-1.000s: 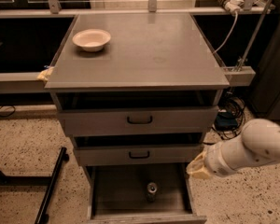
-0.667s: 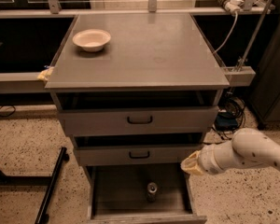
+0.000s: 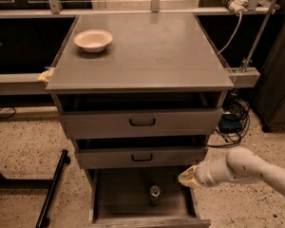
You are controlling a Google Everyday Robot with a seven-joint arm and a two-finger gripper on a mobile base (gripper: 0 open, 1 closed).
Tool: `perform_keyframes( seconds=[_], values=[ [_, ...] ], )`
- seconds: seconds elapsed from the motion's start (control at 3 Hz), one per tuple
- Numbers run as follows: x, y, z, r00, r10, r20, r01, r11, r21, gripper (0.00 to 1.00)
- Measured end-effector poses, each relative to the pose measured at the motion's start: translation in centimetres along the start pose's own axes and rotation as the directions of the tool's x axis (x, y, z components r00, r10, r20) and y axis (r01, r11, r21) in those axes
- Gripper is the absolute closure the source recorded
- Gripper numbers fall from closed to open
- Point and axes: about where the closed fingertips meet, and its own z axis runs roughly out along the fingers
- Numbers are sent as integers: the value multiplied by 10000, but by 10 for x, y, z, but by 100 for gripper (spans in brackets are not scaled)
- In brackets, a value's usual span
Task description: Pick redbull can from bottom drawer and place on counter
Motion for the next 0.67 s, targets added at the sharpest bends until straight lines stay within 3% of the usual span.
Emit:
perform_keyframes(
  seconds=[0.33, 0.67],
  values=[
    [20, -2, 16, 9997, -242, -47, 242, 9997, -1, 100],
    [50, -15, 53, 9963, -730, 451, 720, 9971, 240, 100]
  ],
)
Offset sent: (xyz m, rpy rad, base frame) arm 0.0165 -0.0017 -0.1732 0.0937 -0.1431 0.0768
